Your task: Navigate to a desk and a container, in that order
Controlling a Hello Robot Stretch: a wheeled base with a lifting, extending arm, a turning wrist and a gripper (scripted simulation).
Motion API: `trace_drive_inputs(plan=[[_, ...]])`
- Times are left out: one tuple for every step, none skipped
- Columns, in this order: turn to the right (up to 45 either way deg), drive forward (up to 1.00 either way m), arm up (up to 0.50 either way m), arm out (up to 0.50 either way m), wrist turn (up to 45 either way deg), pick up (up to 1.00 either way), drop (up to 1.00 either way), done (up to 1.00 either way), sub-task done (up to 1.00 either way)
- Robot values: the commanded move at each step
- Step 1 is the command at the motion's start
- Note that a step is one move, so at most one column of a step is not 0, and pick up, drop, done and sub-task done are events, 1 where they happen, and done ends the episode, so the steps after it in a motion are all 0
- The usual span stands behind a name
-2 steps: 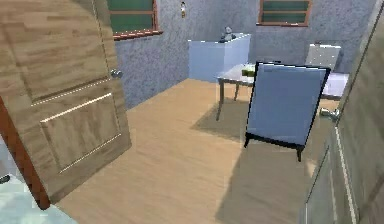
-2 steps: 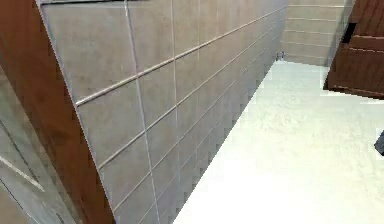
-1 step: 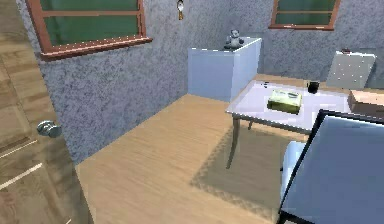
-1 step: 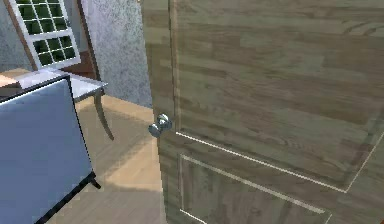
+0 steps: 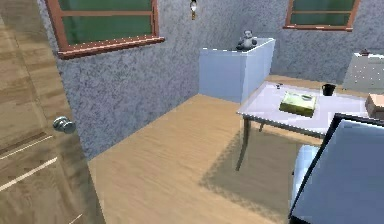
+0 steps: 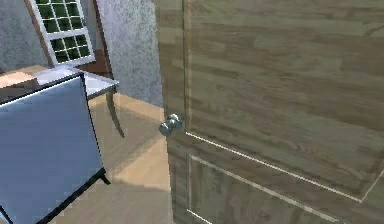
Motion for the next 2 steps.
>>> trace_drive_inputs(plan=[[0.0, 1.0, 0.0, 0.0, 0.0, 0.0, 0.0, 0.0, 0.0], [0.0, 0.65, 0.0, 0.0, 0.0, 0.0, 0.0, 0.0, 0.0]])
